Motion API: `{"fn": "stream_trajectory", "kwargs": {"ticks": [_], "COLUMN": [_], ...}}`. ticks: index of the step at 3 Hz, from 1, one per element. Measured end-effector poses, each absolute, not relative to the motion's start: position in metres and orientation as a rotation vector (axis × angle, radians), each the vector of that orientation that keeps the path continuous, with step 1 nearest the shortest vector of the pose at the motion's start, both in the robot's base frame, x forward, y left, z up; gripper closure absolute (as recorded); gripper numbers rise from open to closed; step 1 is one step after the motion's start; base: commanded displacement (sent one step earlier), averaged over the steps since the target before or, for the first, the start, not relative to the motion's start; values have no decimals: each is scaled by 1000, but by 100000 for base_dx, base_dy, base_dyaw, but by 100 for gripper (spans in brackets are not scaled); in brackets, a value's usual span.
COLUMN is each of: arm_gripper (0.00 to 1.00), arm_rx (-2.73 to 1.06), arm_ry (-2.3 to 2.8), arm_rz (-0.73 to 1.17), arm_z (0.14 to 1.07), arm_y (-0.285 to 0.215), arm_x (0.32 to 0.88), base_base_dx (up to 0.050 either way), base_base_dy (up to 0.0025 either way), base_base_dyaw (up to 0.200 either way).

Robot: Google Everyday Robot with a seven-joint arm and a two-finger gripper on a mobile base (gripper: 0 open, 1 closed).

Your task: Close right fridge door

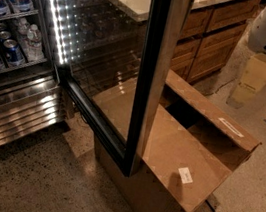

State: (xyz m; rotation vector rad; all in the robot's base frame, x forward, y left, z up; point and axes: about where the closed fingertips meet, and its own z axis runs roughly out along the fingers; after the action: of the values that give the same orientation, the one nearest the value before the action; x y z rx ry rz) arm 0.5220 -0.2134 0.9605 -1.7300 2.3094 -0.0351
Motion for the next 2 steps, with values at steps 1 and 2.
{"fn": "stream_trajectory", "kwargs": {"ticks": [1, 2], "arm_gripper": [0, 0], "arm_rx": [-1743, -1776], "arm_ry": [2352, 2409], "arm_rz": [14, 84], "arm_z": [934, 895], "arm_y": [-213, -210], "arm_x": [533, 543], "base_base_dx": [0, 0], "base_base_dy": [0, 0], "base_base_dyaw": [0, 0]}}
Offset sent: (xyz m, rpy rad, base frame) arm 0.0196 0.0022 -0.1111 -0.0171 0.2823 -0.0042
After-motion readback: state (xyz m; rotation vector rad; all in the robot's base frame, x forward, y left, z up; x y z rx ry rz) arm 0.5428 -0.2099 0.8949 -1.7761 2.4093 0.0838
